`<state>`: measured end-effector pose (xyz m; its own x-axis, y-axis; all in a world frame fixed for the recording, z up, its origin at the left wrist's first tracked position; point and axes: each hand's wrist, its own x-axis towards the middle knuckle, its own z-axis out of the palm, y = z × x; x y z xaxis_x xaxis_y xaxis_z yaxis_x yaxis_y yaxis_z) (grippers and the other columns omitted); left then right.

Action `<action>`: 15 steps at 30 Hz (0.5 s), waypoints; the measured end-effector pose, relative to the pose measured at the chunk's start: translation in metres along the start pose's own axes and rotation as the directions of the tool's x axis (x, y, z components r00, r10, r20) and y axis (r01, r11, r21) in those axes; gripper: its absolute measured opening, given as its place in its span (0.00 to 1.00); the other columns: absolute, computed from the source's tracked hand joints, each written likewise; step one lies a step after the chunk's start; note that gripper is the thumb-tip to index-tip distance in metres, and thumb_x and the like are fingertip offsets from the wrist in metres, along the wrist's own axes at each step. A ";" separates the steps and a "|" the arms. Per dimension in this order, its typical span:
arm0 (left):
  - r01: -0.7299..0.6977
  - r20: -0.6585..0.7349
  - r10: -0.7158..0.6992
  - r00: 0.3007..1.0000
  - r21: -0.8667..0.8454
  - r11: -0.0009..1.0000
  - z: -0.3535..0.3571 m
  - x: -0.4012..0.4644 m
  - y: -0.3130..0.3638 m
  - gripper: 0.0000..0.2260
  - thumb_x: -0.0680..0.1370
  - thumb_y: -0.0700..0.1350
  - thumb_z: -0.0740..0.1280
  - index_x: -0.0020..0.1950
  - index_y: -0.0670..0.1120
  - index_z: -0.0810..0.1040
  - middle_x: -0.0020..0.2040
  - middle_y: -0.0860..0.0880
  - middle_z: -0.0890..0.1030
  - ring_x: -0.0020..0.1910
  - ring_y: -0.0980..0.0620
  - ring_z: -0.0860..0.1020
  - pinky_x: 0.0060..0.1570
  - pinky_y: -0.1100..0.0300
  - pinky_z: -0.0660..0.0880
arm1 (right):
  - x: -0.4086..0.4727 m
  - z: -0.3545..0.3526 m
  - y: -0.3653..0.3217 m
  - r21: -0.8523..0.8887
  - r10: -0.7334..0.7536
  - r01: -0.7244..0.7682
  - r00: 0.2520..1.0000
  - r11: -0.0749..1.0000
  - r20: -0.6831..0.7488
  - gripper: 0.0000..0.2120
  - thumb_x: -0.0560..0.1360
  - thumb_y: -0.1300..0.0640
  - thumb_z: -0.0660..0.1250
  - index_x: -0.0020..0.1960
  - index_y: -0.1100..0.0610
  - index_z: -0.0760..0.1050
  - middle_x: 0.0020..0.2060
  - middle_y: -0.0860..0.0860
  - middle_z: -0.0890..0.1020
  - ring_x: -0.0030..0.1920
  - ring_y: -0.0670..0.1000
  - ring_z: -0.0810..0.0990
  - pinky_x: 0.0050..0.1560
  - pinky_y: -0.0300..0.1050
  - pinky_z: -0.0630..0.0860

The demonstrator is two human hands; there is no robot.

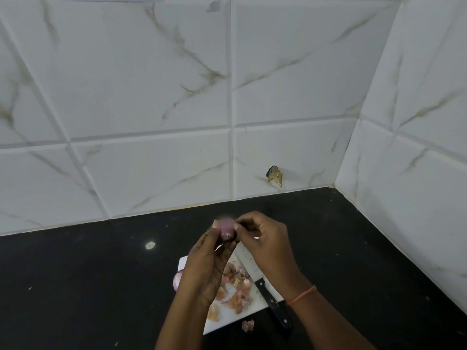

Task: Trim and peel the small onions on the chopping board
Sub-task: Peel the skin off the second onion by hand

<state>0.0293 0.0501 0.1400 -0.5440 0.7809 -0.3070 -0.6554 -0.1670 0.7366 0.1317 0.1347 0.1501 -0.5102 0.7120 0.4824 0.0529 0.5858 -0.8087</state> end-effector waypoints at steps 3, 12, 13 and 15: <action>0.014 -0.004 -0.014 1.000 0.001 1.000 -0.002 0.000 0.000 0.19 0.79 0.49 0.67 0.60 0.35 0.81 0.56 0.37 0.84 0.52 0.47 0.85 0.52 0.59 0.82 | 0.001 0.003 0.001 0.007 0.019 -0.019 1.000 1.000 -0.002 0.03 0.75 0.62 0.71 0.48 0.58 0.81 0.40 0.46 0.83 0.43 0.42 0.82 0.43 0.33 0.78; 0.046 -0.035 -0.047 0.998 -0.023 0.999 -0.007 0.005 0.003 0.25 0.72 0.53 0.71 0.59 0.34 0.80 0.49 0.37 0.84 0.39 0.51 0.84 0.39 0.63 0.82 | 0.004 0.009 0.012 -0.032 0.103 -0.105 0.992 0.994 -0.076 0.11 0.74 0.70 0.65 0.44 0.55 0.79 0.40 0.46 0.82 0.44 0.45 0.82 0.47 0.45 0.81; 0.033 -0.044 -0.033 0.998 -0.010 0.999 -0.008 0.006 0.003 0.26 0.72 0.54 0.71 0.60 0.34 0.80 0.46 0.40 0.83 0.38 0.52 0.83 0.38 0.62 0.82 | 0.003 0.009 0.012 -0.020 0.101 -0.103 0.993 0.995 -0.067 0.11 0.76 0.69 0.63 0.45 0.55 0.79 0.42 0.45 0.82 0.46 0.45 0.81 0.48 0.45 0.80; 0.004 -0.051 -0.003 0.999 0.026 1.000 -0.009 0.009 0.002 0.28 0.72 0.55 0.72 0.63 0.35 0.77 0.44 0.43 0.82 0.37 0.53 0.80 0.39 0.61 0.79 | 0.001 0.008 0.006 0.102 0.145 -0.149 0.988 0.984 0.044 0.10 0.80 0.62 0.62 0.53 0.51 0.79 0.48 0.43 0.83 0.52 0.43 0.81 0.52 0.42 0.79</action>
<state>0.0184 0.0507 0.1331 -0.5682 0.7496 -0.3395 -0.6438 -0.1480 0.7507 0.1245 0.1355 0.1429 -0.5347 0.7715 0.3449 0.0406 0.4311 -0.9014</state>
